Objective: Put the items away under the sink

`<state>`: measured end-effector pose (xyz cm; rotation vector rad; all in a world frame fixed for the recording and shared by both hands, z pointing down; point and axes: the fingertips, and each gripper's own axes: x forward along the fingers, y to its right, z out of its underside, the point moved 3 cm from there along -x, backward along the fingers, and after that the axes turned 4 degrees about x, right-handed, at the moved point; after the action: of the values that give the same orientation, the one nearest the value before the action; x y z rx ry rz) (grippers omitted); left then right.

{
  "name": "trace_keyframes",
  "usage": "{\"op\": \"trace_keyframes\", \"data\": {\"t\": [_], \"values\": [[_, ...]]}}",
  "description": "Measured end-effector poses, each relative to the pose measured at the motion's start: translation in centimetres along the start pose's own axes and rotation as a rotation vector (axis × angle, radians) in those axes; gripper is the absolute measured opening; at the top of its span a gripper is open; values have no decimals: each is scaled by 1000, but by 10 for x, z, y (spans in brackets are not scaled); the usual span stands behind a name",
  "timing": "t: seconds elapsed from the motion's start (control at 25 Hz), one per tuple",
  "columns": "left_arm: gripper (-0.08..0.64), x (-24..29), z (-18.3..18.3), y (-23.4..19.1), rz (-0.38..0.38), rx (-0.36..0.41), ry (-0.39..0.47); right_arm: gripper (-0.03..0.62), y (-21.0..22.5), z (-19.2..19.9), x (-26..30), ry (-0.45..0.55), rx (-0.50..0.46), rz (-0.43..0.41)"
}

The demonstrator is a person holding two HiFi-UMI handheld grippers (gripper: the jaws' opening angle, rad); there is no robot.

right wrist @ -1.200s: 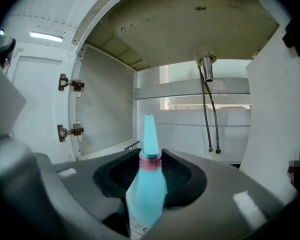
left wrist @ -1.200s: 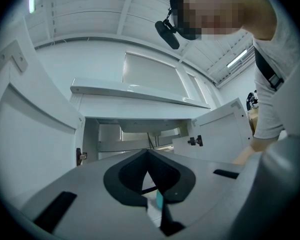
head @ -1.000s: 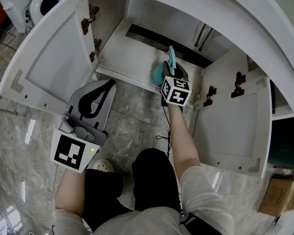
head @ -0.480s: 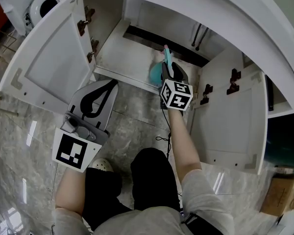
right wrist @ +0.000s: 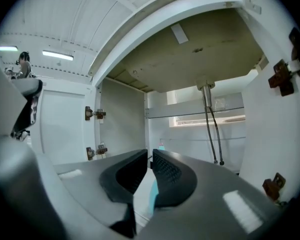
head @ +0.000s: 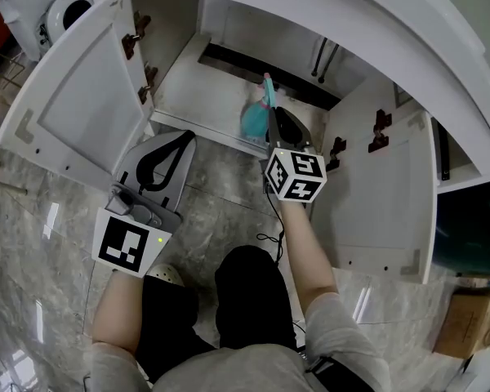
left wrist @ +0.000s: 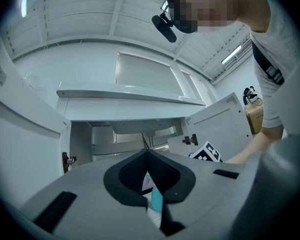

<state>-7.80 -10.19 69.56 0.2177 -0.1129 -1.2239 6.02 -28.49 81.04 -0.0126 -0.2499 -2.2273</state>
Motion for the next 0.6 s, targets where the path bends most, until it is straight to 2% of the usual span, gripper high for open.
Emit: {"op": "trace_keyframes", "data": {"t": [0.08, 0.4, 0.6], "values": [[3, 2, 5, -1, 0, -4, -18, 11, -4, -4, -7, 15, -4, -13], [3, 17, 18, -15, 1, -21, -18, 11, -25, -11, -20, 62, -29, -58], [3, 23, 31, -36, -52, -56, -38, 11, -46, -20, -23, 66, -94, -69]]}}
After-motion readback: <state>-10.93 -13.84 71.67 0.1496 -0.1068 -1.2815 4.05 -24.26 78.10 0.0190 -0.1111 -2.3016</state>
